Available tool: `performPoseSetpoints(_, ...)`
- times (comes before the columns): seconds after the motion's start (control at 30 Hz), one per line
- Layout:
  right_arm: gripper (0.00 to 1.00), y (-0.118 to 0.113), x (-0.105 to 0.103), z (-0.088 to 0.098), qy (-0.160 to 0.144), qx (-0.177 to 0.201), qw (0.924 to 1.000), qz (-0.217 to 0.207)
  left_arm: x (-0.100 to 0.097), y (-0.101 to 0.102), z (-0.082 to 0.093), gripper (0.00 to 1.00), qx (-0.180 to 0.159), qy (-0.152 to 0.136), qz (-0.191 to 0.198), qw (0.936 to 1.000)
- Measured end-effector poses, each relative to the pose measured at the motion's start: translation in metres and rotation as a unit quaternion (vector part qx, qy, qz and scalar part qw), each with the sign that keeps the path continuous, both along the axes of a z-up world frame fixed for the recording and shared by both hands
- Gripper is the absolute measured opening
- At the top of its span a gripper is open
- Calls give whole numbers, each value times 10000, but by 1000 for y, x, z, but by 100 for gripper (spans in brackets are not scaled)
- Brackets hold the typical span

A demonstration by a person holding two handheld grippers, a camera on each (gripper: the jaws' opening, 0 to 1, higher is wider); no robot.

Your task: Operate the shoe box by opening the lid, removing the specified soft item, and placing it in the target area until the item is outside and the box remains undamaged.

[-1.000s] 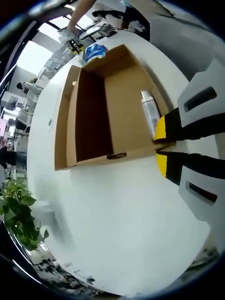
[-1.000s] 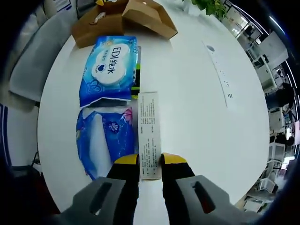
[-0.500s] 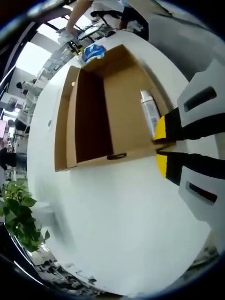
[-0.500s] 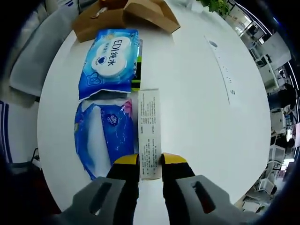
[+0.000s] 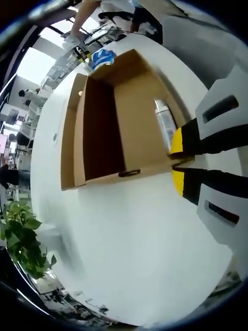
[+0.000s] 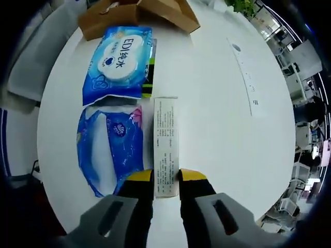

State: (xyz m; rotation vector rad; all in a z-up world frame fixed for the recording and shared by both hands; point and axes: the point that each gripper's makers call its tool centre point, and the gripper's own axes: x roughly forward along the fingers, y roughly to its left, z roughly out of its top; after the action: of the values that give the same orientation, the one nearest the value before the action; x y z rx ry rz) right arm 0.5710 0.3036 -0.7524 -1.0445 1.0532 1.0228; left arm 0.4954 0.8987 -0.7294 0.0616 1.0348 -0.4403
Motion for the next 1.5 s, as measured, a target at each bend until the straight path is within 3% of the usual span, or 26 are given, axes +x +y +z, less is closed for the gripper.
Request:
performPoseSetpoints(0.37, 27, 5, 2, 16, -384, 84, 9990, -202, 1, -1, 3, 7, 143, -152, -204, 9996)
performPoseSetpoints(0.73, 33, 23, -15, 40, -632, 460, 9947, -671, -1, -2, 7, 11, 147, -271, -396, 9987)
performPoseSetpoints(1.03, 43, 50, -35, 66, -785, 997, 9861, -1071, 0, -1, 18, 20, 287, -434, -828, 9952)
performPoseSetpoints(1.2, 49, 66, -48, 80, -914, 1305, 9775, -1383, 3, -2, 26, 22, 367, -538, -1137, 9914)
performPoseSetpoints(1.5, 60, 89, -79, 89, -977, 1604, 9672, -1710, 11, -8, 36, 29, 446, -565, -1687, 9830)
